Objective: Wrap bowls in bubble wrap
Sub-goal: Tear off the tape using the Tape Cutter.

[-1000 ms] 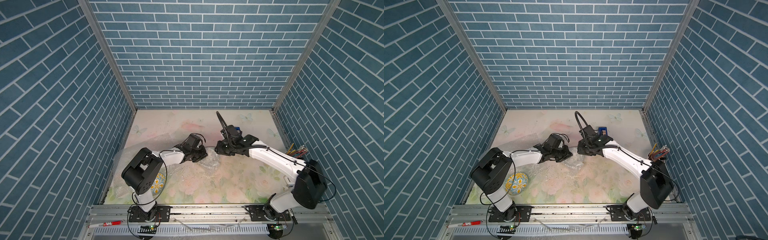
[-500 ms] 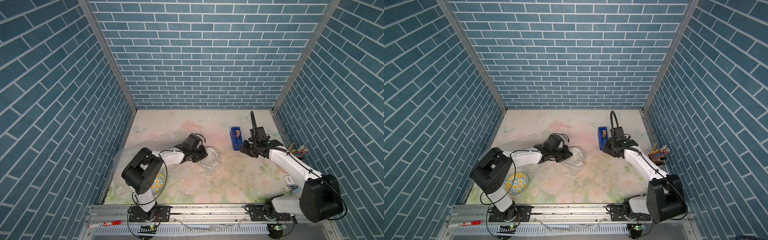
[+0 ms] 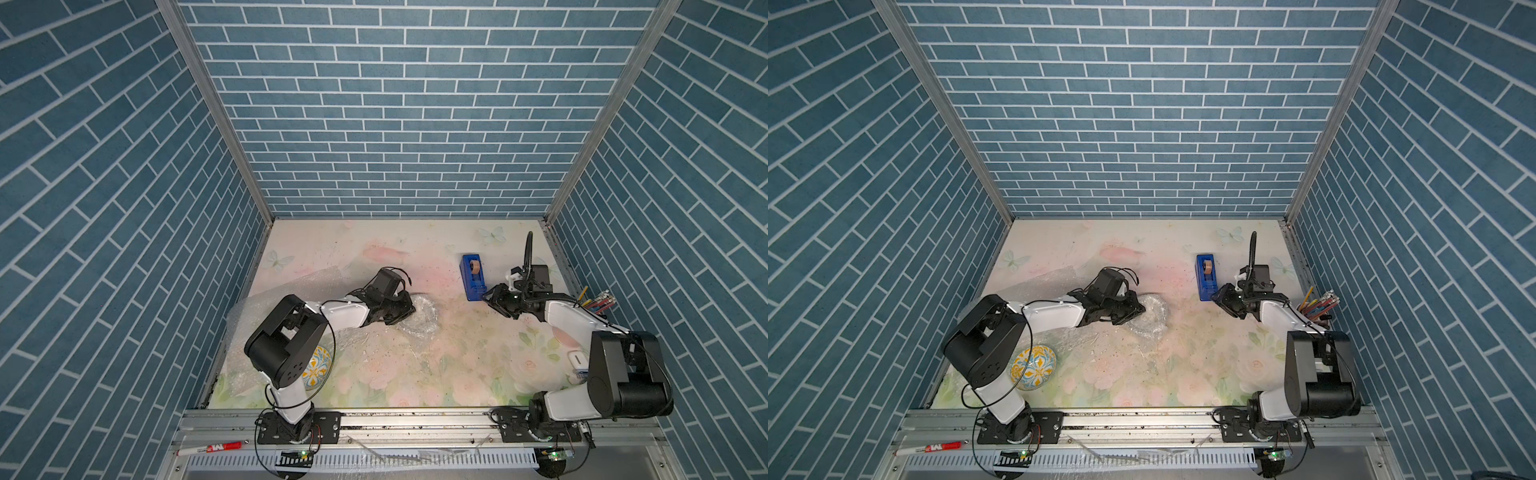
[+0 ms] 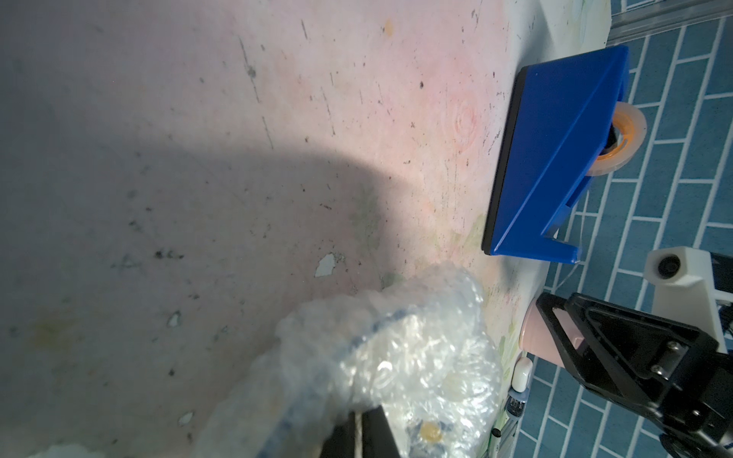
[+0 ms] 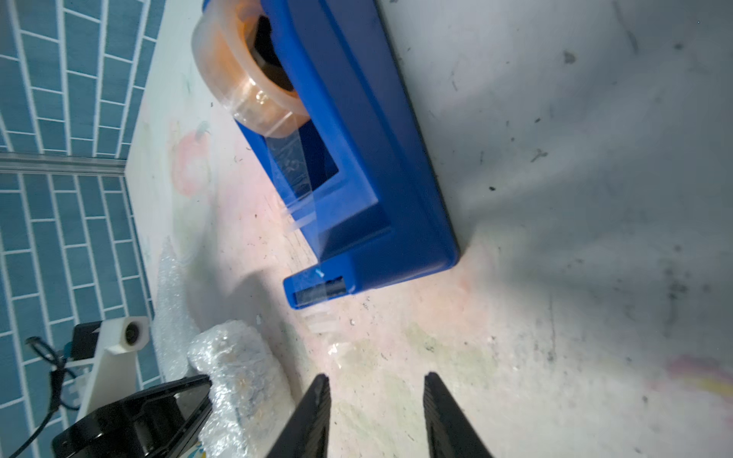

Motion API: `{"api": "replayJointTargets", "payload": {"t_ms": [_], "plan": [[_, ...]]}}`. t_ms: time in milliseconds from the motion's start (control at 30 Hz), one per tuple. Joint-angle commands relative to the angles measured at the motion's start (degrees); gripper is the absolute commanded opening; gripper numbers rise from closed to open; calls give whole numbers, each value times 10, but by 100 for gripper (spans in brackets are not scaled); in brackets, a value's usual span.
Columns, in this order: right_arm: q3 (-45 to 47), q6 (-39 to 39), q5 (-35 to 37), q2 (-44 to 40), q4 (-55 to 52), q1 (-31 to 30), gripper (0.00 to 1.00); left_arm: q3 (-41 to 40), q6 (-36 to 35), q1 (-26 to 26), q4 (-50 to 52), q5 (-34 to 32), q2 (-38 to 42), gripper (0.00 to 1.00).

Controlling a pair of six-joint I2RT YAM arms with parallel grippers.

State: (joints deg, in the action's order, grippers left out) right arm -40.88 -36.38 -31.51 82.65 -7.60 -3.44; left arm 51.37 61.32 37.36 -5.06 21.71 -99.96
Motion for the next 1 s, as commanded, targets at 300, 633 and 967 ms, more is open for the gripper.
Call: {"api": "replayJointTargets", "payload": {"t_ms": [300,633,967], "plan": [[3,15,-106,67,129,34,40,-21,0,-1,30,-4,-20,8],[21,3,-129,57,158,34,41,-22,0,-1,28,-4,-22,8],[14,-4,-145,72,175,34,39,-21,-1,-1,30,-4,-21,8]]}}
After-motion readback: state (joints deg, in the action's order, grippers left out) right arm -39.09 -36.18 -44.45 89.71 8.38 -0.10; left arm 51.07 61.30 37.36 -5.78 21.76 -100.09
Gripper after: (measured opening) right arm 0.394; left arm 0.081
